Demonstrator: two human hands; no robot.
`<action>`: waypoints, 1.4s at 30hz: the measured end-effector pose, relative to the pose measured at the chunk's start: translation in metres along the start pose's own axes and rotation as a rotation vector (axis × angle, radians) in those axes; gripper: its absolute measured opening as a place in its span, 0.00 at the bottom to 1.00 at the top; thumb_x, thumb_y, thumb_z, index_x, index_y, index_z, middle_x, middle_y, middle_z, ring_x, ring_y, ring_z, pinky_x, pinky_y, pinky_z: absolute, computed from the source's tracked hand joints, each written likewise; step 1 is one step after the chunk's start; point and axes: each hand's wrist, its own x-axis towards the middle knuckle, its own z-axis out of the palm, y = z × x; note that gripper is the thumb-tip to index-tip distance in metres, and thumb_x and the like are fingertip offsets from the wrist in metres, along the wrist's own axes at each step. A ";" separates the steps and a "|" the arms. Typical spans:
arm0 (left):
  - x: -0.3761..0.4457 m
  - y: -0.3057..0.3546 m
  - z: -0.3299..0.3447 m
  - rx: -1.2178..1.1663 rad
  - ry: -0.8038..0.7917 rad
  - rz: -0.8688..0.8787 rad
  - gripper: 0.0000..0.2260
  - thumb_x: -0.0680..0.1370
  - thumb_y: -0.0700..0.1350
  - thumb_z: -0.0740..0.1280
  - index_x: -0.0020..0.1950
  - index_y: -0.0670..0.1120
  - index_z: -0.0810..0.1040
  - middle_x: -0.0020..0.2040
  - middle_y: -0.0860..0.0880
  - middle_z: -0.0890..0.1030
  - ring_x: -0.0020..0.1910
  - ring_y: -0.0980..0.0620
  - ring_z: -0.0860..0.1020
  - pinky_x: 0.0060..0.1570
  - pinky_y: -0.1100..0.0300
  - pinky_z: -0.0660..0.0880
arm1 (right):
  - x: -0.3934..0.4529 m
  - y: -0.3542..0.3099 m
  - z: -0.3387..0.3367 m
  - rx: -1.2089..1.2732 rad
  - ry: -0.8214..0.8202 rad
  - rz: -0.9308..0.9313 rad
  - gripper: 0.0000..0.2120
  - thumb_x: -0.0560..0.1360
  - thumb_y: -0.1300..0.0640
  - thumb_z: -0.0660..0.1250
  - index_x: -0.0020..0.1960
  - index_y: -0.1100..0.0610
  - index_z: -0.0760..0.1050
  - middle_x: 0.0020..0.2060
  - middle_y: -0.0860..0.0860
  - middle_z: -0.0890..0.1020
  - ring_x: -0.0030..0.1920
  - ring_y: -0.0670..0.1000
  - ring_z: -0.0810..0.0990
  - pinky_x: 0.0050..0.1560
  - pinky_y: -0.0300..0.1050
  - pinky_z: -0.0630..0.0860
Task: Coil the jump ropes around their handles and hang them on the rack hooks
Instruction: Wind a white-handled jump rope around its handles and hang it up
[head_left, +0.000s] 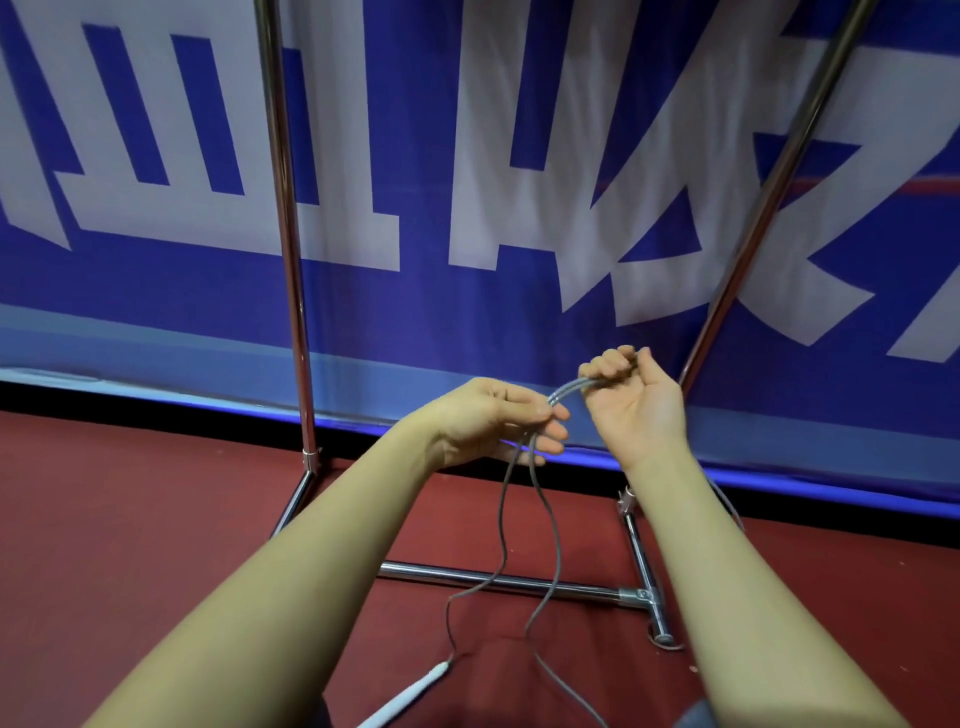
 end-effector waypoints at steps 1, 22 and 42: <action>0.000 0.002 0.001 -0.053 0.023 0.023 0.08 0.81 0.37 0.61 0.50 0.41 0.80 0.37 0.48 0.84 0.37 0.53 0.83 0.44 0.58 0.81 | 0.001 0.000 -0.002 -0.032 0.007 0.017 0.17 0.83 0.53 0.52 0.41 0.60 0.71 0.30 0.52 0.75 0.31 0.49 0.74 0.39 0.43 0.73; 0.009 0.022 -0.026 -0.823 0.587 0.352 0.05 0.82 0.38 0.60 0.50 0.40 0.74 0.46 0.43 0.80 0.53 0.46 0.79 0.49 0.50 0.76 | -0.011 0.023 -0.012 -1.024 -0.319 0.554 0.24 0.78 0.41 0.53 0.46 0.61 0.75 0.31 0.52 0.75 0.32 0.50 0.75 0.46 0.48 0.74; 0.005 -0.004 0.000 0.155 0.014 0.043 0.07 0.79 0.38 0.64 0.50 0.46 0.82 0.41 0.50 0.84 0.45 0.57 0.82 0.54 0.59 0.76 | 0.000 -0.004 0.003 0.000 -0.075 -0.022 0.14 0.83 0.56 0.53 0.41 0.58 0.69 0.23 0.46 0.63 0.22 0.44 0.60 0.25 0.36 0.63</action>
